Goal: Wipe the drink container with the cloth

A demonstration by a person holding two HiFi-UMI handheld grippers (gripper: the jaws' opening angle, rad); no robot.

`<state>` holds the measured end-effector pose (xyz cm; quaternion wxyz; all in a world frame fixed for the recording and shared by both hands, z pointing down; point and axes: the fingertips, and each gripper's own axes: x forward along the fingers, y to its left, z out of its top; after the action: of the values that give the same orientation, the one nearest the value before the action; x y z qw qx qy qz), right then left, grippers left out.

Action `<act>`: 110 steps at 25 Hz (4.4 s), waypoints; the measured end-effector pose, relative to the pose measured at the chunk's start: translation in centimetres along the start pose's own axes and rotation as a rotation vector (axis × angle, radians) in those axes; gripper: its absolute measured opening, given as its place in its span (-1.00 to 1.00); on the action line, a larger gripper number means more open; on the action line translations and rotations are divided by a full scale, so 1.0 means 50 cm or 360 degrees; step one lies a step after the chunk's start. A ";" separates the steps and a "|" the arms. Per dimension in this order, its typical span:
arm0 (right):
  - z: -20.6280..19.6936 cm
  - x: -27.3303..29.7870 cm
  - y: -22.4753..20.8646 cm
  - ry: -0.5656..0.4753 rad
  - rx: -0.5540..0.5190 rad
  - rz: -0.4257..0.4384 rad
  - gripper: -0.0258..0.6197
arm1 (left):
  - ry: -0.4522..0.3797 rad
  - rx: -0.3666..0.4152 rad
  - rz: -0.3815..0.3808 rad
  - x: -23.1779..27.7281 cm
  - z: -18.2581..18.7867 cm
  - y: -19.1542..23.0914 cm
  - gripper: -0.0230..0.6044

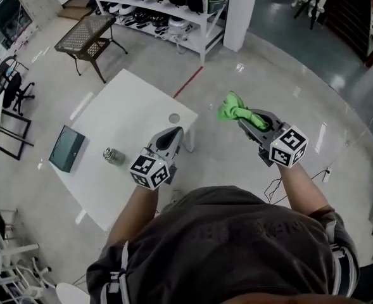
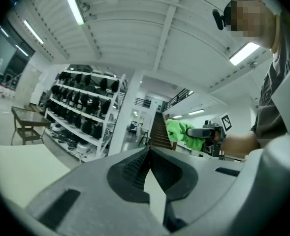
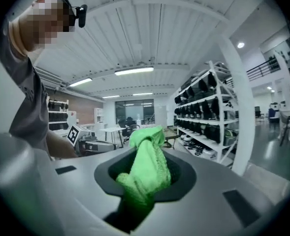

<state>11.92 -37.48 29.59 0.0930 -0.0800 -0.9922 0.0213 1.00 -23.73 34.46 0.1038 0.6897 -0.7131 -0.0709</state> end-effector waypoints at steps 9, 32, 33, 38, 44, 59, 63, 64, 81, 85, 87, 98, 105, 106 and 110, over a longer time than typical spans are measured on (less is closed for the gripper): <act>-0.052 0.397 0.257 0.0186 -0.0119 0.0623 -0.68 | -0.0078 -0.0127 0.0565 -0.324 -0.066 0.210 -0.91; -0.418 0.795 0.575 0.0808 -0.0344 0.1051 -0.68 | -0.0096 -0.0301 0.1011 -0.632 -0.251 0.420 -0.91; -0.430 0.803 0.579 0.0829 -0.0354 0.1050 -0.68 | -0.0095 -0.0311 0.1012 -0.635 -0.256 0.426 -0.91; -0.477 0.824 0.587 0.0911 -0.0358 0.1030 -0.68 | -0.0076 -0.0355 0.1004 -0.642 -0.282 0.437 -0.91; -0.539 0.838 0.586 0.1013 -0.0344 0.1006 -0.68 | -0.0058 -0.0396 0.1010 -0.656 -0.309 0.447 -0.91; -0.576 0.821 0.594 0.1119 -0.0297 0.0973 -0.68 | -0.0049 -0.0403 0.1013 -0.671 -0.322 0.443 -0.91; -0.511 0.775 0.618 0.1056 -0.0204 0.1033 -0.68 | -0.0067 -0.0388 0.1014 -0.671 -0.308 0.439 -0.91; -0.494 0.767 0.628 0.1033 -0.0192 0.1058 -0.68 | -0.0072 -0.0385 0.1016 -0.670 -0.305 0.438 -0.91; -0.599 0.832 0.648 0.1194 -0.0059 0.1069 -0.68 | -0.0044 -0.0455 0.1058 -0.686 -0.339 0.445 -0.91; -0.630 0.842 0.644 0.1242 -0.0030 0.1072 -0.68 | -0.0025 -0.0470 0.1053 -0.689 -0.344 0.459 -0.91; -0.632 0.846 0.642 0.1249 -0.0017 0.1092 -0.67 | -0.0010 -0.0479 0.1052 -0.687 -0.348 0.468 -0.91; -0.409 0.761 0.738 0.0968 -0.1122 0.1630 -0.68 | -0.0080 -0.0484 0.1084 -0.695 -0.311 0.489 -0.91; -0.387 0.805 0.814 0.1143 -0.2187 0.1977 -0.68 | -0.0191 -0.0444 0.1206 -0.797 -0.287 0.476 -0.91; -0.408 0.804 0.823 0.1182 -0.2325 0.2009 -0.67 | -0.0207 -0.0444 0.1225 -0.811 -0.289 0.469 -0.91; -0.500 0.807 0.838 0.1323 -0.2803 0.2048 -0.68 | -0.0264 -0.0462 0.1295 -0.872 -0.300 0.451 -0.91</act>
<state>-16.00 11.12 59.06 0.2953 -0.6059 -0.3336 -0.6591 -15.96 21.32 52.31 0.1616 0.3229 -0.9153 -0.1787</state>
